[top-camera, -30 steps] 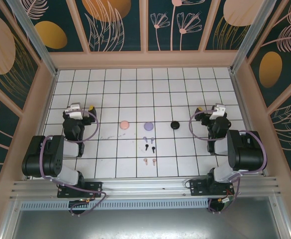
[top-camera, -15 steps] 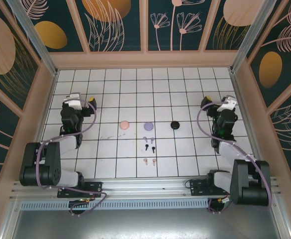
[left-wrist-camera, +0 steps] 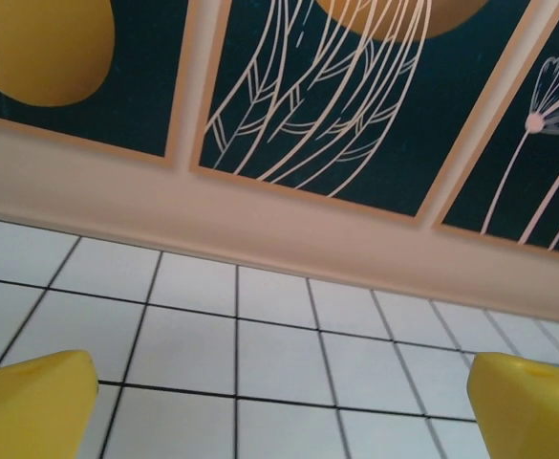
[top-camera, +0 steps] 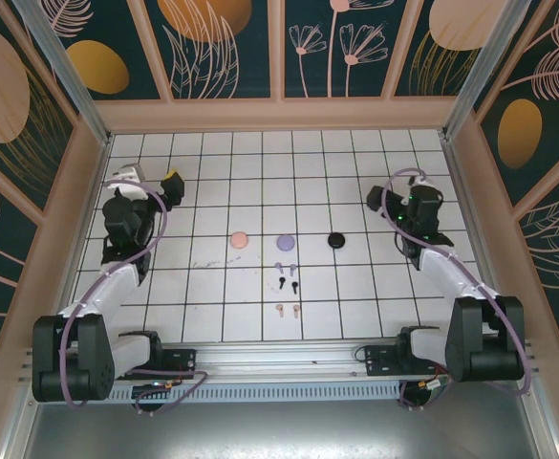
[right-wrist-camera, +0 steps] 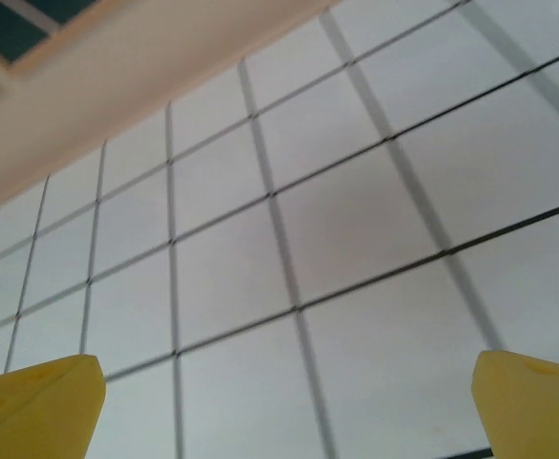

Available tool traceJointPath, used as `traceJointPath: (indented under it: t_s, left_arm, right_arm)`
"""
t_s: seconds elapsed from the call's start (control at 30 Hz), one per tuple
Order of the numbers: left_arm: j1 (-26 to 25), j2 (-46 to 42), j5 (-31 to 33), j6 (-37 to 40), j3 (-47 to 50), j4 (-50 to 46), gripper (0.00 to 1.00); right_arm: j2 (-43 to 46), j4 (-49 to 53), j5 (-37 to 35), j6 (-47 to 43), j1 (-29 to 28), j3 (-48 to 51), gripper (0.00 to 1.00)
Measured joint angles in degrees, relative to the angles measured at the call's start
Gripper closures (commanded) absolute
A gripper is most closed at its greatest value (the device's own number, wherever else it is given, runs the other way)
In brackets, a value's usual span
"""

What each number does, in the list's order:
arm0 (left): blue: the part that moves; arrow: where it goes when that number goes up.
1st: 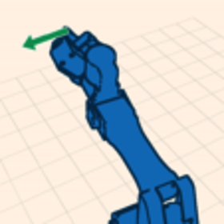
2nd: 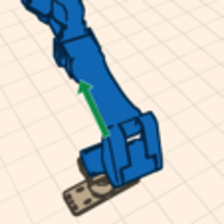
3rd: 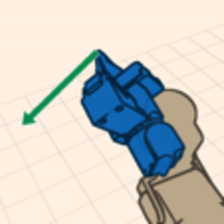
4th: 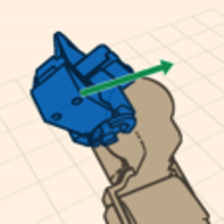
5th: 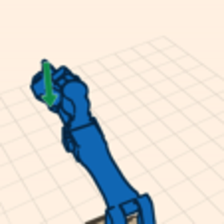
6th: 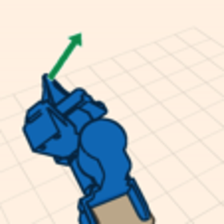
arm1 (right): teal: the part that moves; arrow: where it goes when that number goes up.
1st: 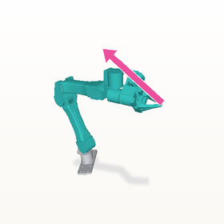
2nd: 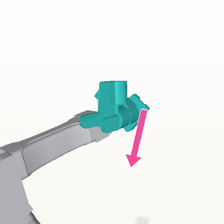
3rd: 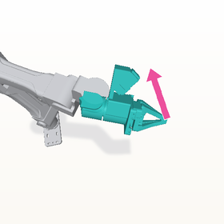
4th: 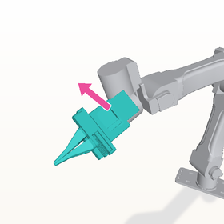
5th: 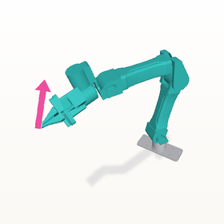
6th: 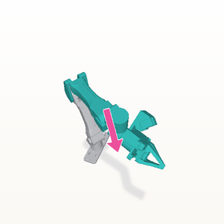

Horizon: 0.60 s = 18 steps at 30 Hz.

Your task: Insert wireless bluetooth earbuds into charging case

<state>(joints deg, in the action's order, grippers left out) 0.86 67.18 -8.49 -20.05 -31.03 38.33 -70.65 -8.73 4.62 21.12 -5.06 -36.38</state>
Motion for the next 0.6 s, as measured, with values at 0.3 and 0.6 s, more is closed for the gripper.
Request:
traceJointPath:
  t_s: [0.3, 0.6]
  left_arm:
    - [0.0, 3.5, -3.1, -13.6, -8.0, -11.4, 0.01]
    - [0.0, 5.8, -1.9, -25.3, -8.5, -21.2, 0.01]
  right_arm:
    - [-0.7, 15.7, -3.4, 0.8, -14.5, -10.0, 0.05]
    - [-5.8, 26.9, -8.0, 7.6, -26.6, -17.9, 0.08]
